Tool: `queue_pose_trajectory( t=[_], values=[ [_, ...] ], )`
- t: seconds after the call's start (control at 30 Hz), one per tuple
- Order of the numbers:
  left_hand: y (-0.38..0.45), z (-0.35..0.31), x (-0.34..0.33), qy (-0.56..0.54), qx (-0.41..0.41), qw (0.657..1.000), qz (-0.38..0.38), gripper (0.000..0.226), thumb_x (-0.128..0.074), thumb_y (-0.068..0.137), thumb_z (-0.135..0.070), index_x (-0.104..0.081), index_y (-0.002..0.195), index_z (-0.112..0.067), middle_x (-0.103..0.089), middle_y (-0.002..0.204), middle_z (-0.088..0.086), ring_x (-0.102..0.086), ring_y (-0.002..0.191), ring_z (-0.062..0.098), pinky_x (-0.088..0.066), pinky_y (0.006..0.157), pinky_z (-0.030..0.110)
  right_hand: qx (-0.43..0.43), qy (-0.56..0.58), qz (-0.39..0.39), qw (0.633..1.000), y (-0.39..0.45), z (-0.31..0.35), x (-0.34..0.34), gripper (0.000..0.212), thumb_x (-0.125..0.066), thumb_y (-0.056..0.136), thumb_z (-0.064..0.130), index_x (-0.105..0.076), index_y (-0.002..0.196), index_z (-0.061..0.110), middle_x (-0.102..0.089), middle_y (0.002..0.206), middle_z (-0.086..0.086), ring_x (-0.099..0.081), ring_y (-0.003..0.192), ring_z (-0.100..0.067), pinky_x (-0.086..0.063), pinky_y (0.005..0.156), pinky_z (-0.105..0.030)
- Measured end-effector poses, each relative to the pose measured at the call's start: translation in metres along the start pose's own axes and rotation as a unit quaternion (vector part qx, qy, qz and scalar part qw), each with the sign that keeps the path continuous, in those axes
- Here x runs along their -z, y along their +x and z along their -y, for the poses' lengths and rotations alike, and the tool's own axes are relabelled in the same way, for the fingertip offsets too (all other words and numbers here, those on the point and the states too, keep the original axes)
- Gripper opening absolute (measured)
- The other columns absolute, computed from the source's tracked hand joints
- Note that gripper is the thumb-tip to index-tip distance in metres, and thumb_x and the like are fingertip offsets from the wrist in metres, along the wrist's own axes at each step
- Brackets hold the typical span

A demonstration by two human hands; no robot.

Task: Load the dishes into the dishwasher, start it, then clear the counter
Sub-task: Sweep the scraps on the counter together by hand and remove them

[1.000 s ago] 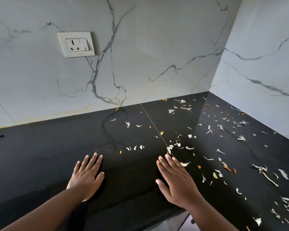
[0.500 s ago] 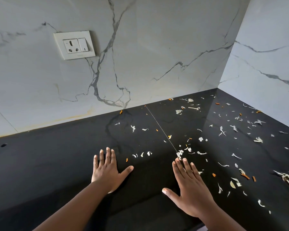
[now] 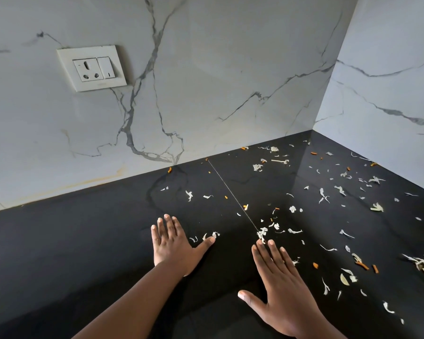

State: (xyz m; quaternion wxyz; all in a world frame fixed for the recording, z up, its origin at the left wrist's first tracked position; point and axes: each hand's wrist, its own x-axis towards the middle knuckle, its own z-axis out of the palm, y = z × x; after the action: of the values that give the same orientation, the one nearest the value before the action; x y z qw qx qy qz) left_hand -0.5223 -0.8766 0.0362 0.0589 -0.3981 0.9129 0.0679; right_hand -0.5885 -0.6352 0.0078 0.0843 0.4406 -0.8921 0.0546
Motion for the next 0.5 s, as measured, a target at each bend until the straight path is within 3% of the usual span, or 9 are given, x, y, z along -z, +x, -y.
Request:
queue_pose_trajectory(
  t=[0.23,0.37,0.5],
  values=[
    [-0.003,-0.093,-0.005,-0.015,-0.127,0.992,0.020,0.128,0.004,0.059,-0.091,0.013,0.150,-0.002,0.018,0.159,0.015,0.025,0.145,0.028,0.017,0.117,0.046,-0.012,0.021,-0.015,1.000,0.000,0.000,-0.001,0.092,-0.033,0.085,0.075,-0.039,0.145,0.006,-0.031,0.155,-0.005,-0.023,0.145,-0.023,-0.023,0.110,-0.041],
    [0.004,-0.095,-0.009,-0.025,-0.133,0.991,0.017,0.131,0.006,0.053,-0.091,0.013,0.150,-0.002,0.019,0.159,0.015,0.025,0.145,0.029,0.016,0.117,0.043,-0.017,0.021,-0.018,0.999,0.000,-0.002,0.000,0.091,-0.033,0.086,0.075,-0.037,0.146,0.006,-0.030,0.156,-0.005,-0.021,0.146,-0.022,-0.023,0.111,-0.040],
    [0.007,-0.087,-0.005,-0.137,-0.153,0.977,0.051,0.116,-0.007,0.070,-0.089,0.006,0.154,-0.009,0.014,0.161,0.007,0.022,0.146,0.020,0.014,0.118,0.037,-0.008,0.016,-0.040,0.999,-0.002,0.001,0.002,0.088,-0.045,0.082,0.070,-0.043,0.143,0.006,-0.036,0.152,-0.008,-0.026,0.143,-0.024,-0.024,0.110,-0.041]
  ],
)
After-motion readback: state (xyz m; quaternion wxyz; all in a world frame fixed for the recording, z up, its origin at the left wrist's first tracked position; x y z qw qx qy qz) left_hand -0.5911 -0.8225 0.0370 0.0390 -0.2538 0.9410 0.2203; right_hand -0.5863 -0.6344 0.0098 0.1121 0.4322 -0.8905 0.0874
